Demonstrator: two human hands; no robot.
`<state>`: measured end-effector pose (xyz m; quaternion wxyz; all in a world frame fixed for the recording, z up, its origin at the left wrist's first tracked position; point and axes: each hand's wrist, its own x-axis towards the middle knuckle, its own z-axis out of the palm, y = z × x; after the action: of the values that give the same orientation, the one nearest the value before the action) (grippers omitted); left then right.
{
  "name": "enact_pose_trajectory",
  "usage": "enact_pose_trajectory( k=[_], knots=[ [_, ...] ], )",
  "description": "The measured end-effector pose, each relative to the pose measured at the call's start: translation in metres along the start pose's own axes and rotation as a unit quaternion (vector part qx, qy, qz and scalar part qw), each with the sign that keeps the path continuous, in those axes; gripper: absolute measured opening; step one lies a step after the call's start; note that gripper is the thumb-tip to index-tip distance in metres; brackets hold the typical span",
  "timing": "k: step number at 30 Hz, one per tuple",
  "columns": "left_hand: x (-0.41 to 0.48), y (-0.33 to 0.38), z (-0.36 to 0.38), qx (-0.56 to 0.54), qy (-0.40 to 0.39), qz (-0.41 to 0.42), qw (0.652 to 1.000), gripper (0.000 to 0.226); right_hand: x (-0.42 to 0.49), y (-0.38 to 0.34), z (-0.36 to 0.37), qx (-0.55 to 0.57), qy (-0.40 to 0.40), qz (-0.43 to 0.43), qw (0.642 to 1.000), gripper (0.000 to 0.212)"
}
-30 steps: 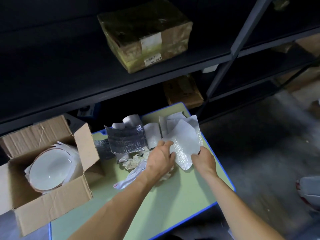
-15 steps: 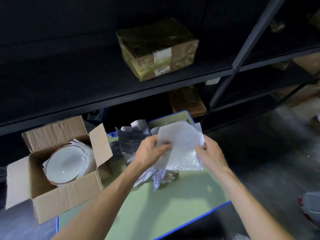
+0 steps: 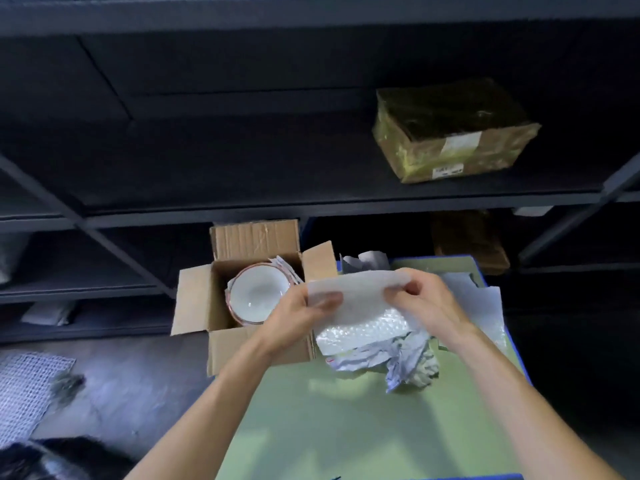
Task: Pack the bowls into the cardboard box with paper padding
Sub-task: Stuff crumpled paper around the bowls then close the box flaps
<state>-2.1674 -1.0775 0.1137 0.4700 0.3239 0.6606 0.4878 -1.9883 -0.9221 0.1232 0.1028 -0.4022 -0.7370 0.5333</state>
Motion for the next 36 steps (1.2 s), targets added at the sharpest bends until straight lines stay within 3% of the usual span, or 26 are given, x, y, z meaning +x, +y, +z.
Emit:
enact_pose_trajectory(
  k=[4, 7, 9, 16, 21, 27, 36],
  knots=[
    [-0.02, -0.005, -0.051, 0.08, 0.126, 0.012, 0.989, 0.013, 0.019, -0.027, 0.035, -0.004, -0.012, -0.029, 0.999, 0.022],
    [-0.035, 0.007, -0.094, 0.135, 0.215, 0.009, 0.967, 0.042, 0.036, -0.037, 0.063, -0.041, -0.003, -0.056, 0.998, 0.023],
    [-0.045, 0.017, -0.118, 0.178, 0.235, -0.024, 0.955, 0.043, 0.043, -0.043, 0.082, -0.096, -0.018, -0.077, 0.992, 0.021],
    [-0.056, 0.043, -0.165, 0.305, 0.245, -0.095, 0.916, 0.044, 0.05, -0.062, 0.138, -0.267, -0.091, -0.135, 0.95, 0.028],
    [-0.048, 0.052, -0.171, 0.39, 0.19, -0.143, 0.889, 0.039, 0.056, -0.052, 0.163, -0.373, -0.104, -0.196, 0.901, 0.031],
    [-0.029, 0.048, -0.17, 0.519, 0.136, -0.134, 0.833, 0.029, 0.058, -0.048, 0.17, -0.429, -0.087, -0.243, 0.866, 0.033],
    [-0.014, 0.038, -0.154, 0.519, 0.099, -0.153, 0.835, 0.021, 0.056, -0.035, 0.176, -0.444, -0.1, -0.276, 0.847, 0.034]
  ],
)
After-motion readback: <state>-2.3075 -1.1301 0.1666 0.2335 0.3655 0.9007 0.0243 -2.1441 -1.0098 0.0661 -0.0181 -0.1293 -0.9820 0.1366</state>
